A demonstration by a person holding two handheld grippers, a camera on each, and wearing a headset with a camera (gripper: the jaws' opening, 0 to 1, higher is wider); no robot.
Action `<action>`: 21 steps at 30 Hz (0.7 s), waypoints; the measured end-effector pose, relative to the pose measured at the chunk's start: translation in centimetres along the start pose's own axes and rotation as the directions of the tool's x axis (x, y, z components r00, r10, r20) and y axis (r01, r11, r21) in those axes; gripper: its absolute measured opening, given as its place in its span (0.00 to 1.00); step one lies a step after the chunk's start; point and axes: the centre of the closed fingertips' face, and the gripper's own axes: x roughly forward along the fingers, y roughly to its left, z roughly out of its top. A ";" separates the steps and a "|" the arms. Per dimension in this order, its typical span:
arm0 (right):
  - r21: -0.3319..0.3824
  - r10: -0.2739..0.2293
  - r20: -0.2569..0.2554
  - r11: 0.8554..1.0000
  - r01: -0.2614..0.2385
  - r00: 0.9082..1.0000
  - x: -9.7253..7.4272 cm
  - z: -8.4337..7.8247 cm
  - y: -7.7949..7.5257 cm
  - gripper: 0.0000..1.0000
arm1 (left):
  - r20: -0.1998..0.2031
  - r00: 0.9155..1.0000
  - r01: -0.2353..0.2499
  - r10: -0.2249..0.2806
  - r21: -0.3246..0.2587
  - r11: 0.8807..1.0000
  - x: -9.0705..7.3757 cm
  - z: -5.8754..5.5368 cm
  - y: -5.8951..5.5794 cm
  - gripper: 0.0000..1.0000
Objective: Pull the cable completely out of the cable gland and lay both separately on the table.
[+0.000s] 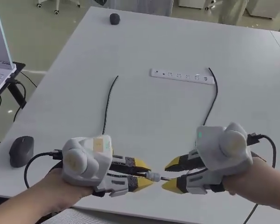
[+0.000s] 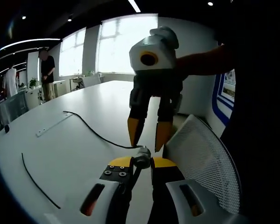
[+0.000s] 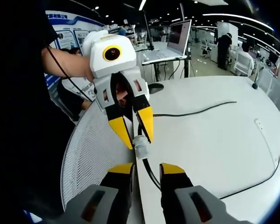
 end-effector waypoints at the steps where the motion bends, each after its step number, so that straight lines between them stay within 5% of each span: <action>1: -0.026 -0.012 0.002 1.000 0.012 1.000 0.0 0.1 -0.1 0.15 | -0.001 1.000 0.000 0.000 0.010 1.000 0.0 0.0 0.0 0.15; 21: -0.107 -0.028 -0.001 0.994 0.028 1.000 0.1 0.1 -0.3 0.02 | 0.014 1.000 -0.006 0.006 -0.015 1.000 0.1 0.4 0.3 0.15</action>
